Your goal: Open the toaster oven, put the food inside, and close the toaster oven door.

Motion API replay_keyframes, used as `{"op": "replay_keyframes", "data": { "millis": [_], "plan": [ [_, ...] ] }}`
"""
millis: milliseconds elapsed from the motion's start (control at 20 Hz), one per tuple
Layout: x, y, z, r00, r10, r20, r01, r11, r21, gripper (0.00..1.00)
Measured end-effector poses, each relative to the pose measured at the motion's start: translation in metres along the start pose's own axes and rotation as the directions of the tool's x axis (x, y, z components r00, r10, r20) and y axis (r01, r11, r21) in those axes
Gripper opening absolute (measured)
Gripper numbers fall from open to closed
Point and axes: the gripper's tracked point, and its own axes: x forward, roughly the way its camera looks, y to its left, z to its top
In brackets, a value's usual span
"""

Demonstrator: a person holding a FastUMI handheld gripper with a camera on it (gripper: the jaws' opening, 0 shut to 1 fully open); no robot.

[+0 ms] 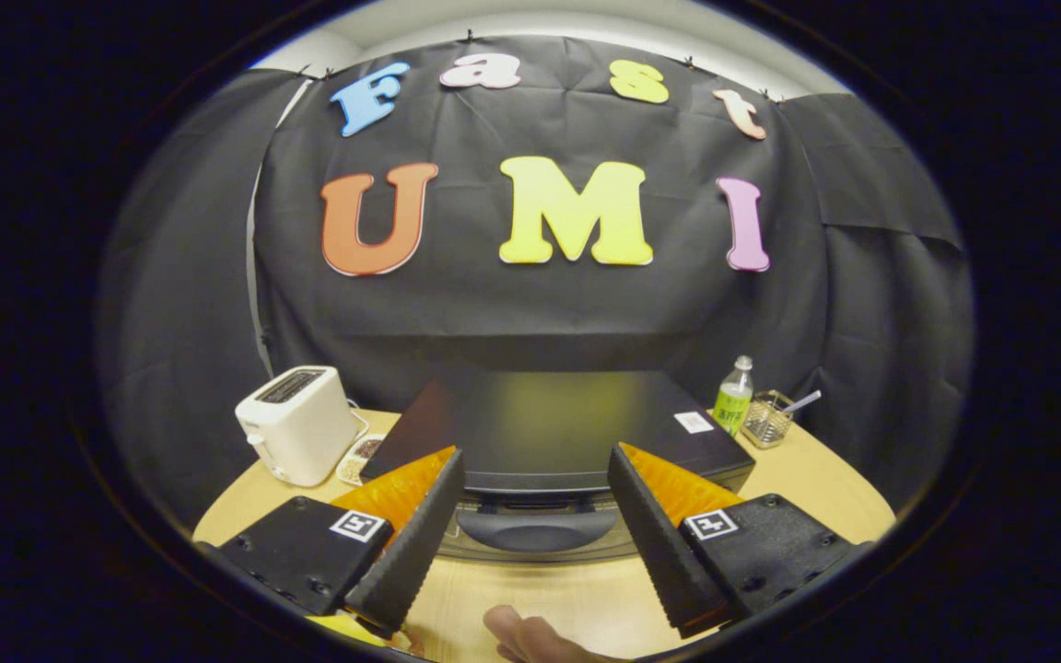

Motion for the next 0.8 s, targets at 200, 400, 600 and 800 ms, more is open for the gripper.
{"op": "replay_keyframes", "data": {
  "millis": [200,400,600,800],
  "plan": [
    [0.021,-0.003,-0.022,0.997,-0.048,-0.066,0.047,0.999,-0.018,1.0],
    [0.026,0.0,-0.032,0.996,-0.008,-0.089,0.011,0.999,0.039,1.0],
    [0.021,-0.007,-0.037,0.996,-0.031,-0.082,0.03,0.999,-0.02,1.0],
    [-0.002,-0.007,-0.054,0.994,-0.028,-0.104,0.028,1.0,-0.009,1.0]
  ]
}}
